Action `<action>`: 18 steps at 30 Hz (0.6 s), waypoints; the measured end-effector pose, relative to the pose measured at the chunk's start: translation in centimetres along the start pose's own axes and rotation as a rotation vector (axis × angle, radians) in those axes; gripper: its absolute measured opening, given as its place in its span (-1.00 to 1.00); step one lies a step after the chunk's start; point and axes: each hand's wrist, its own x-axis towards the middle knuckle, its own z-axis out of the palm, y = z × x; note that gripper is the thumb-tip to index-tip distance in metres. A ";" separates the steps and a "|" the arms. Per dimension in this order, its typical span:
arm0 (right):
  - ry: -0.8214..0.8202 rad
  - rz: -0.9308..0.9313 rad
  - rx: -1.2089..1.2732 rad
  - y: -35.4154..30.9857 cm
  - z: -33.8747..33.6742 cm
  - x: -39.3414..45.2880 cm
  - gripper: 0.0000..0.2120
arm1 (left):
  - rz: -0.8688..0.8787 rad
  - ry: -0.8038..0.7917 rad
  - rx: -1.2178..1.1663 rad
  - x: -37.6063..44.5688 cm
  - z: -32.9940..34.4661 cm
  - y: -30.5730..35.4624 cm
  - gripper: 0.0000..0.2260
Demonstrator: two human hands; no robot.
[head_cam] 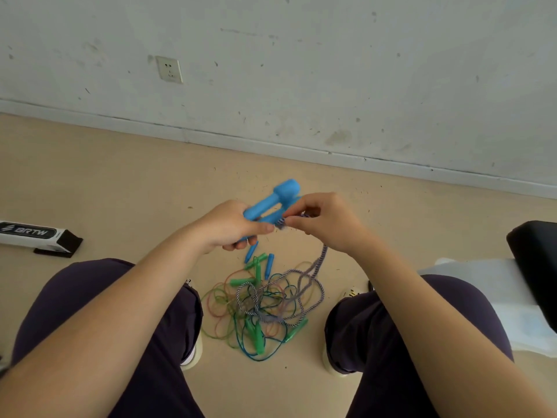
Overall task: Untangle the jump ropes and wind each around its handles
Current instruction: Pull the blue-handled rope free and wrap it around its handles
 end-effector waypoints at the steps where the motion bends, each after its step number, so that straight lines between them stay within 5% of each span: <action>1: -0.001 -0.026 0.013 -0.2 0.0 0.0 -0.93 | -0.004 -0.063 0.077 -0.2 0.0 0.1 -0.81; 6: 0.035 -0.098 0.064 -0.5 -0.4 0.1 -0.90 | -0.050 -0.274 0.203 -1.0 0.3 0.6 -0.55; 18: -0.035 -0.138 0.049 -0.2 -0.1 0.2 -0.73 | 0.008 -0.251 0.281 -1.4 0.7 1.1 -0.59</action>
